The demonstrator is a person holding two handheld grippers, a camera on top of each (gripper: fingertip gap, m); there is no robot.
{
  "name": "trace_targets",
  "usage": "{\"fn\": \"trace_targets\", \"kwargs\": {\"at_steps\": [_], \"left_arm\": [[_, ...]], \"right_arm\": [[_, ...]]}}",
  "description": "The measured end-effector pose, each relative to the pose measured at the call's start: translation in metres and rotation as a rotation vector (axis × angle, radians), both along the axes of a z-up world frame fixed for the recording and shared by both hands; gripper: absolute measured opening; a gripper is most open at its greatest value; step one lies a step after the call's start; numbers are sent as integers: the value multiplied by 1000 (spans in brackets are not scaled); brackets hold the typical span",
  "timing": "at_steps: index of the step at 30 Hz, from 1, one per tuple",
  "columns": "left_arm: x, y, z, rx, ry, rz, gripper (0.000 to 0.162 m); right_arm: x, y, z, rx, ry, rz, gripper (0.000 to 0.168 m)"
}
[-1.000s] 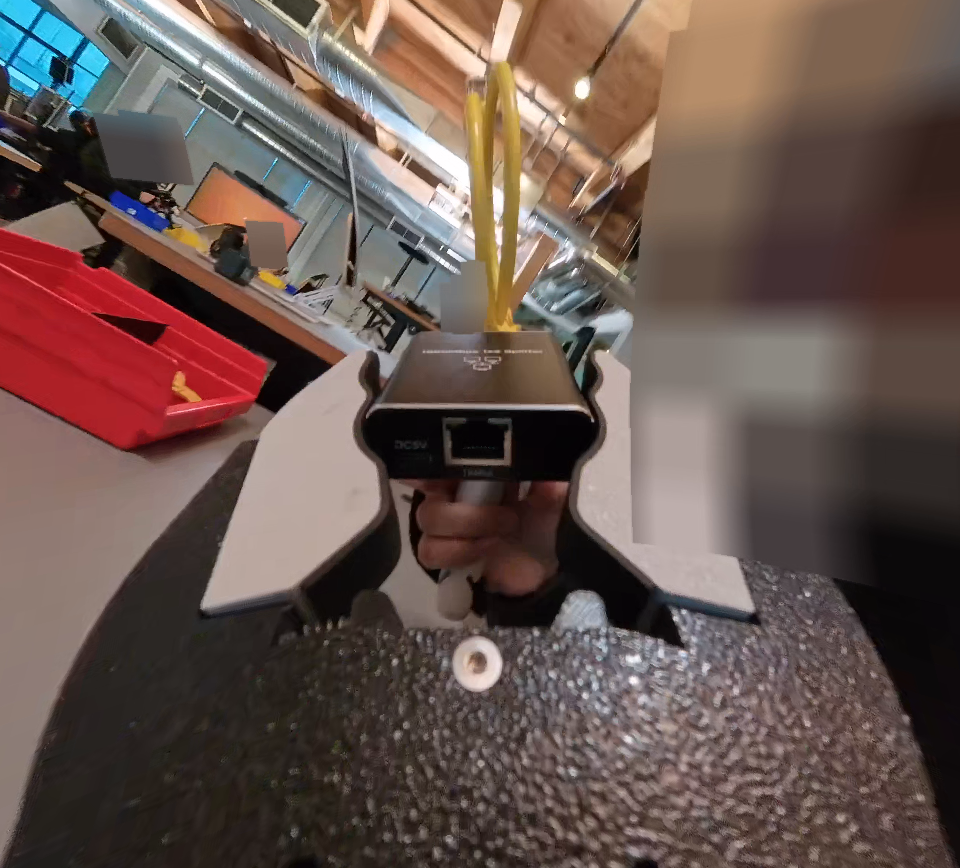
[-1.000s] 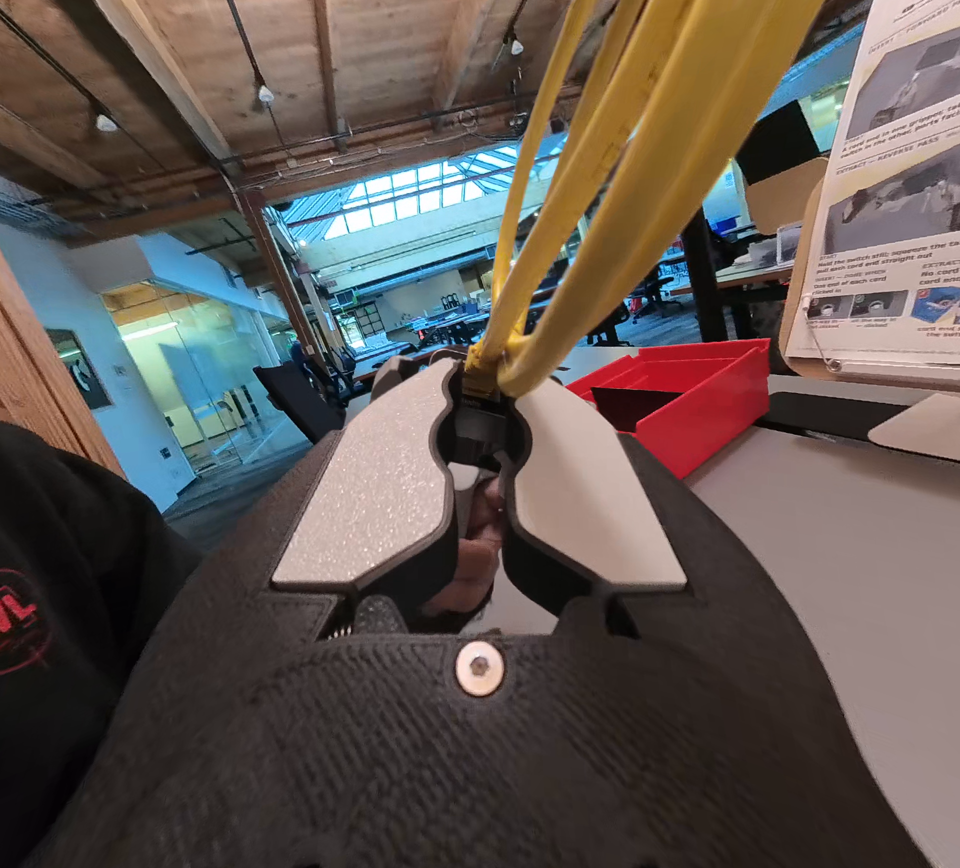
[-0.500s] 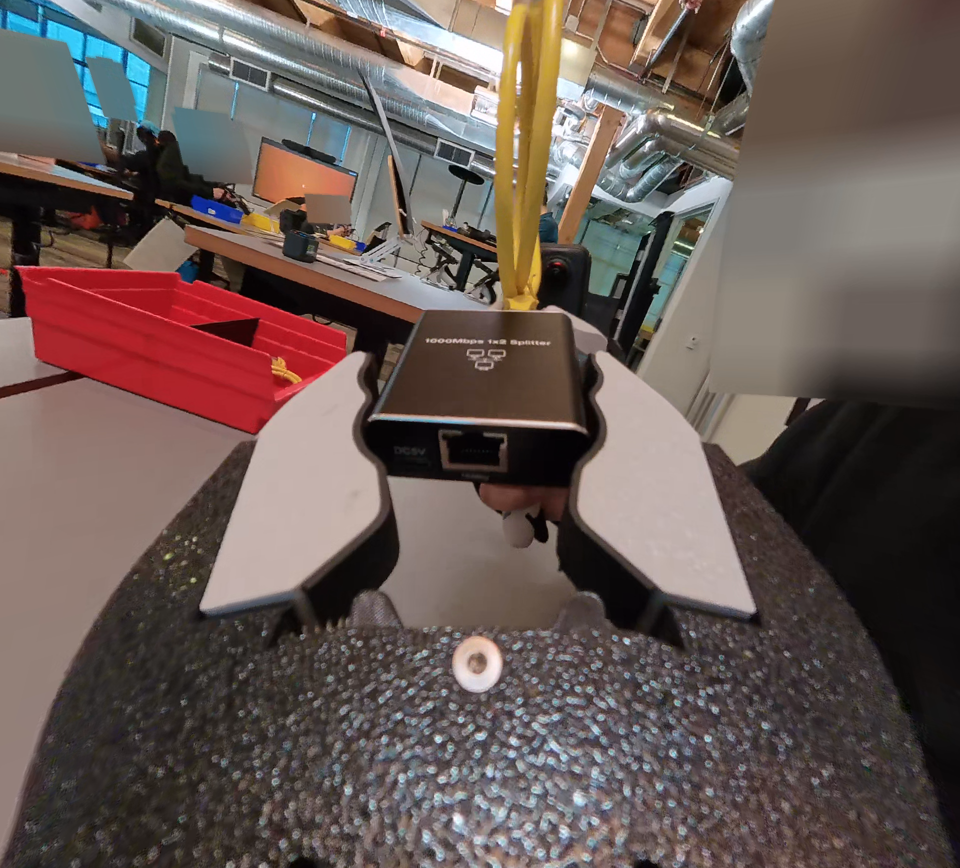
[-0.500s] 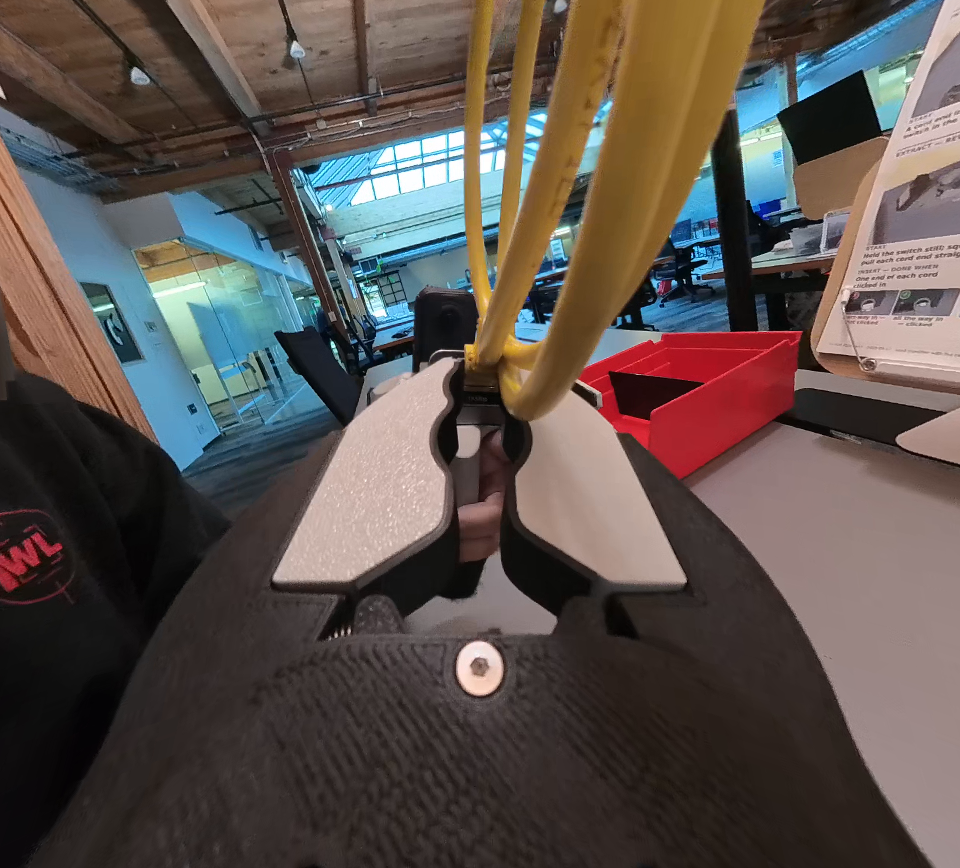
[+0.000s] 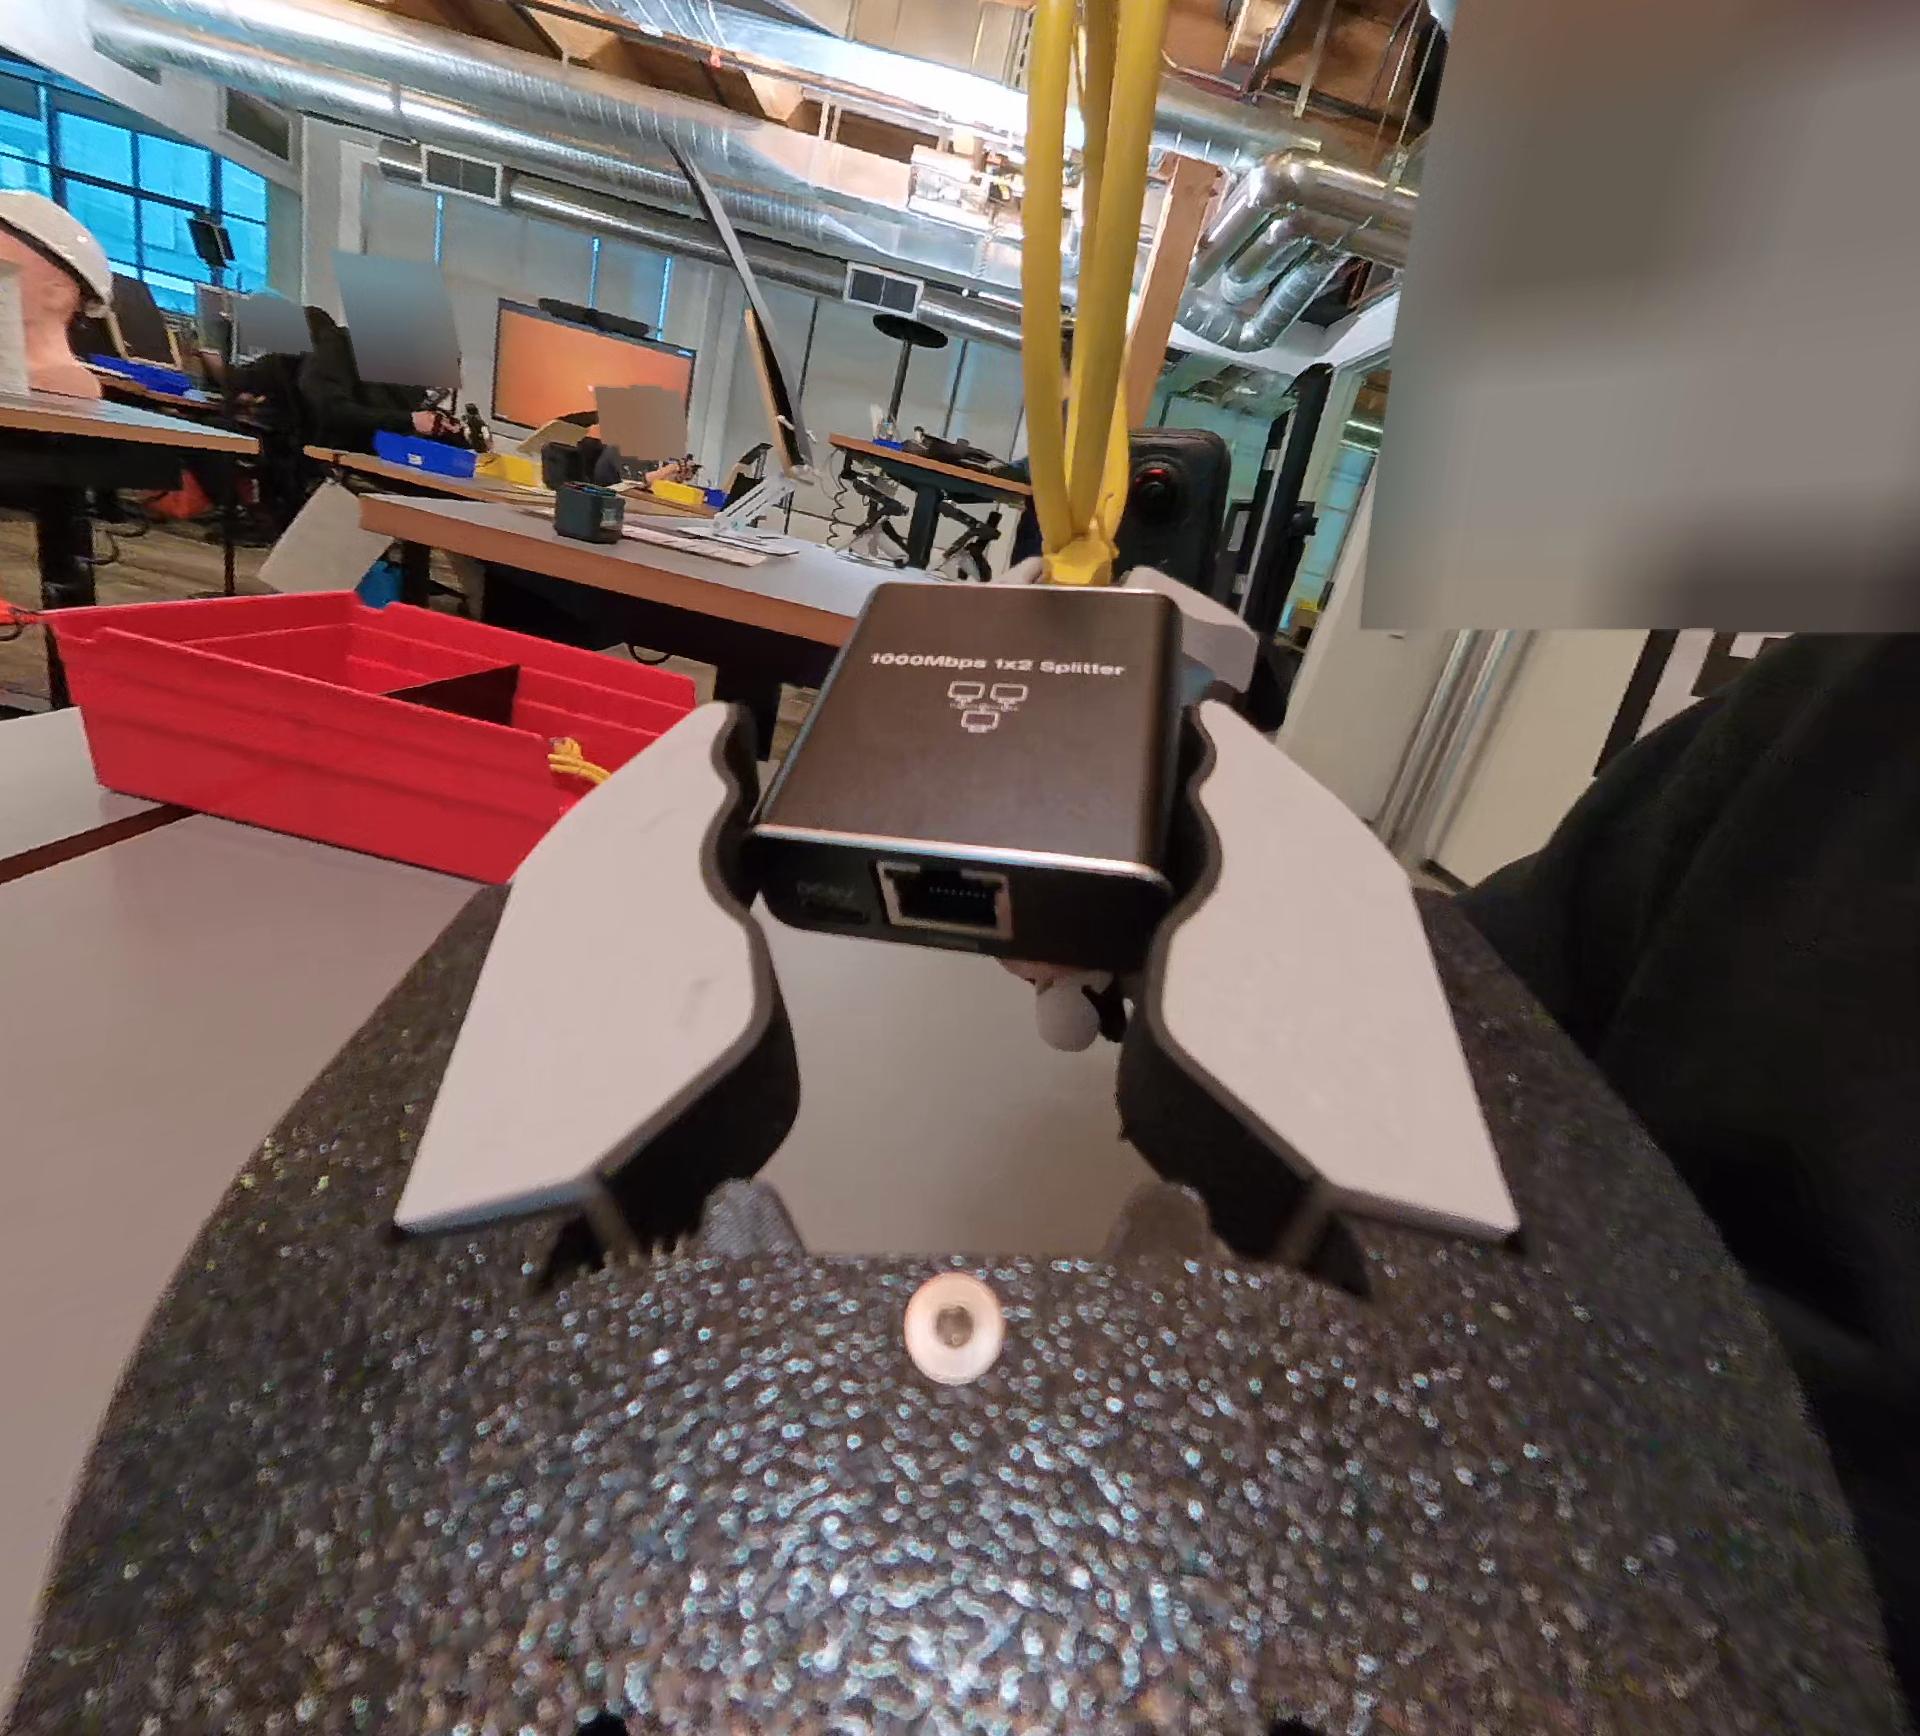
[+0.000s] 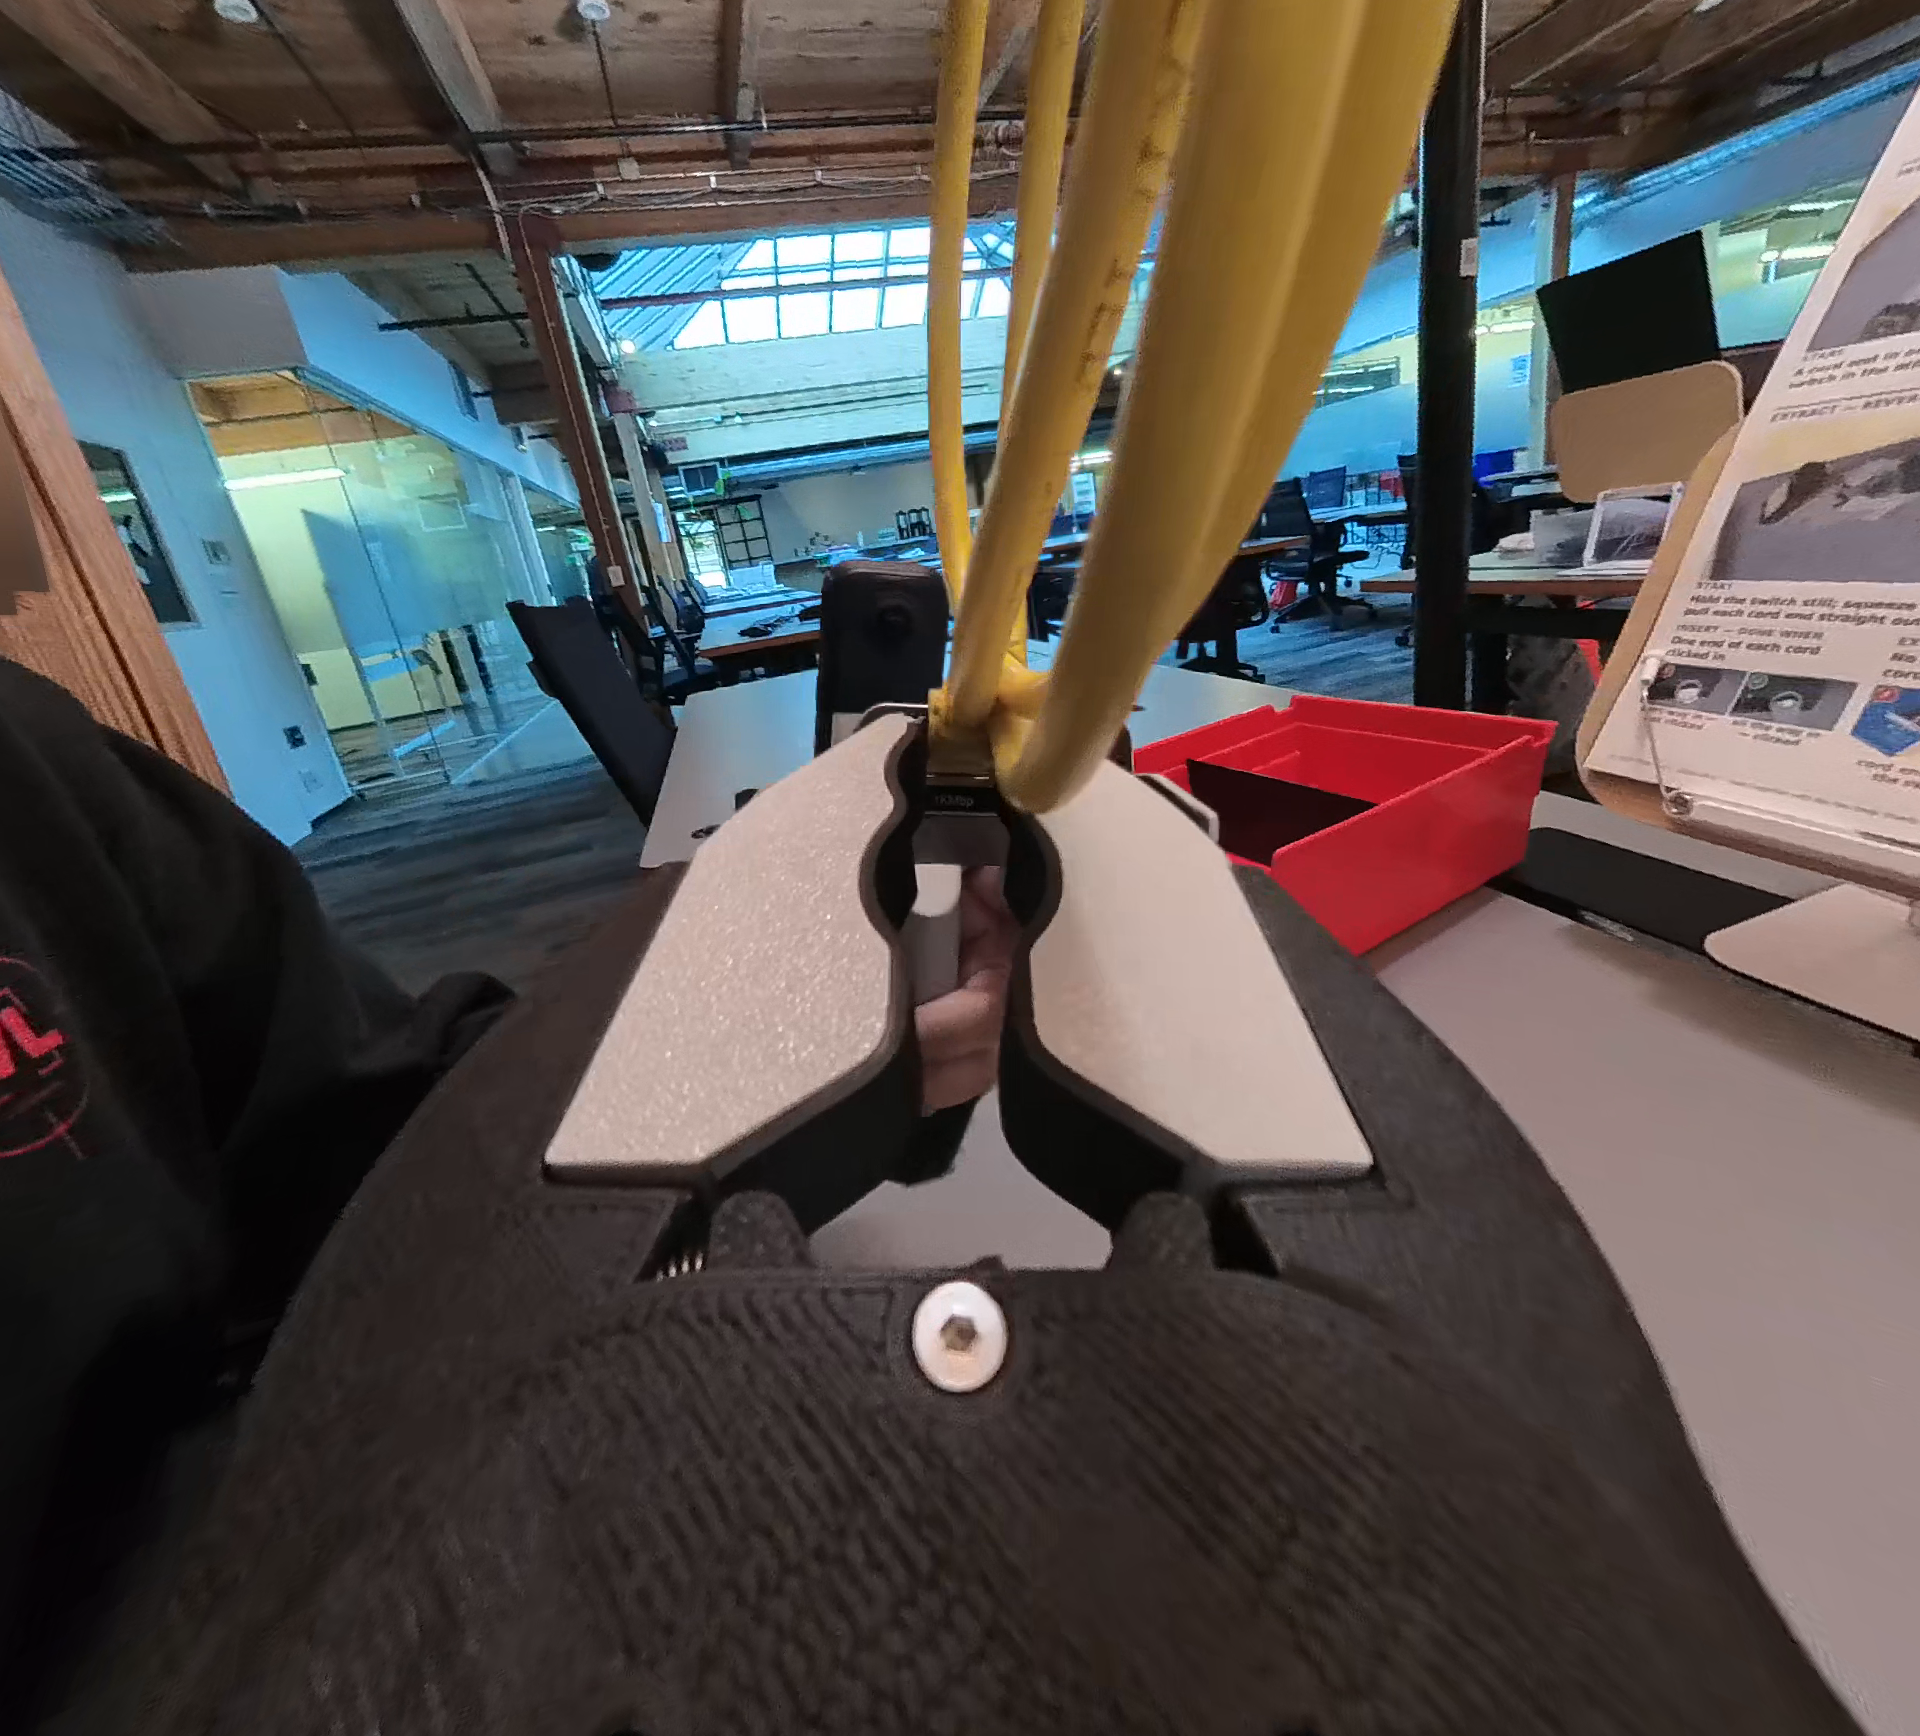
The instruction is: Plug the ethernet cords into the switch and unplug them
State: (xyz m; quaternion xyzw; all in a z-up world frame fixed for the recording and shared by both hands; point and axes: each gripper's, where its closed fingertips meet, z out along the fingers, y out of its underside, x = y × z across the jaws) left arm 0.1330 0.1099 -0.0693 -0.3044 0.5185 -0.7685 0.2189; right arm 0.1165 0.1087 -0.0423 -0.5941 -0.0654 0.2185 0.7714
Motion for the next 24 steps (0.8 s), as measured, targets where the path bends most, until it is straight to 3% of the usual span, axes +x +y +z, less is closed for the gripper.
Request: {"fn": "trace_targets", "kwargs": {"at_steps": [17, 20, 24], "left_arm": [[9, 11, -11, 93, 49, 88, 77], [10, 24, -6, 200, -14, 243, 77], [12, 36, -3, 478, -147, 512, 76]], "right_arm": [[13, 5, -14, -62, 36, 25, 14], [17, 12, -16, -28, 236, 78, 15], [23, 21, -19, 24, 524, 140, 32]]}}
